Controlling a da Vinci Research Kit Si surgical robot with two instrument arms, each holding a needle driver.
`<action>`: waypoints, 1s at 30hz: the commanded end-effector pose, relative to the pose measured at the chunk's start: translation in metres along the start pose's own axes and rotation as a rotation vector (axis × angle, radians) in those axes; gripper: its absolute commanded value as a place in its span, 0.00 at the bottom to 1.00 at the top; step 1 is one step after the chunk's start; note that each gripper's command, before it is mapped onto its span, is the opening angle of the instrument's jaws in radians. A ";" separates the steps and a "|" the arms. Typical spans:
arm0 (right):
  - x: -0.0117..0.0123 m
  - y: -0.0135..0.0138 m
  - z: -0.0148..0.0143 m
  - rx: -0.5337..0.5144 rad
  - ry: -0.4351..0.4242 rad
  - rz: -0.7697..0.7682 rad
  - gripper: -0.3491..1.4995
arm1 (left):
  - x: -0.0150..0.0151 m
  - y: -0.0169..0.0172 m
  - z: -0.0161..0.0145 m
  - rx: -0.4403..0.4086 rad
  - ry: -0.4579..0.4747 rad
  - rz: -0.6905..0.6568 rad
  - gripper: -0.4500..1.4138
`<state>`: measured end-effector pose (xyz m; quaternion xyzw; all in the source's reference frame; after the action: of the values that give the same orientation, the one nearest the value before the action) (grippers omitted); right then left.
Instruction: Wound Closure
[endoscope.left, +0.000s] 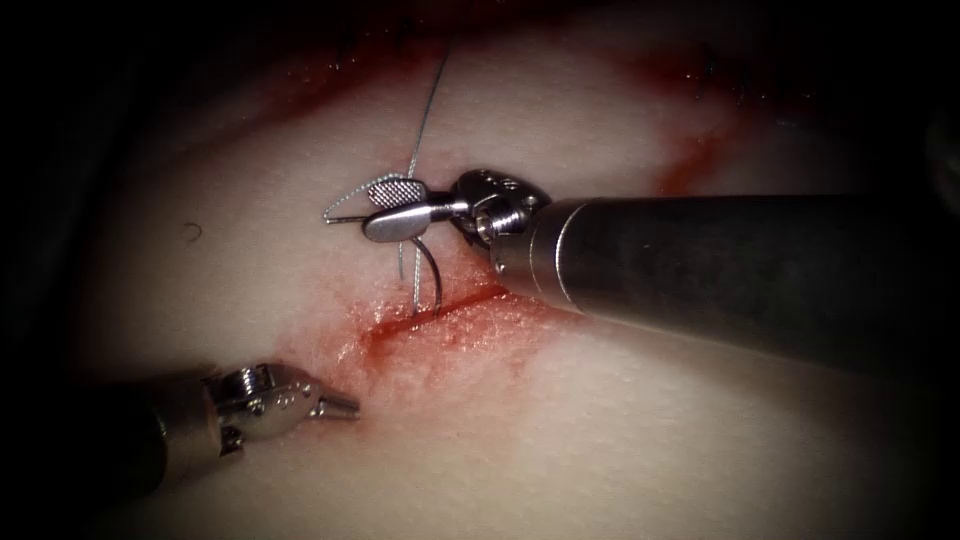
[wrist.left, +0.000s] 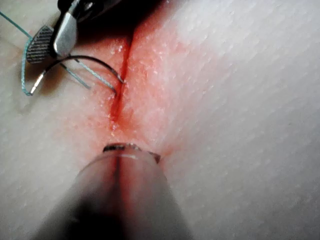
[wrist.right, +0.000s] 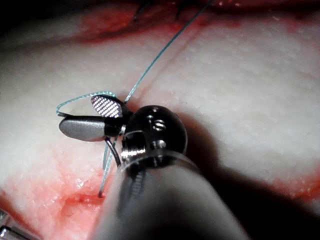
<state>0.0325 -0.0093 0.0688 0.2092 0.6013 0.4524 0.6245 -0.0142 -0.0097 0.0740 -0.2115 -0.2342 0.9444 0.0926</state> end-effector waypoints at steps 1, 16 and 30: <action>-0.0004 0.0002 0.0000 -0.031 -0.003 -0.162 0.66 | 0.0002 0.0001 0.0010 0.000 0.000 0.001 0.25; 0.0007 -0.0058 -0.0001 -0.165 -0.425 -0.515 0.54 | 0.0001 0.0002 0.0012 -0.005 -0.004 -0.004 0.24; 0.0075 -0.0161 -0.0036 -0.271 -0.433 -0.821 0.75 | -0.0002 0.0003 0.0010 -0.007 -0.004 -0.008 0.24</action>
<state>0.0323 -0.0121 0.0505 -0.0452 0.4229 0.1863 0.8857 -0.0139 -0.0100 0.0741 -0.2085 -0.2375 0.9439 0.0956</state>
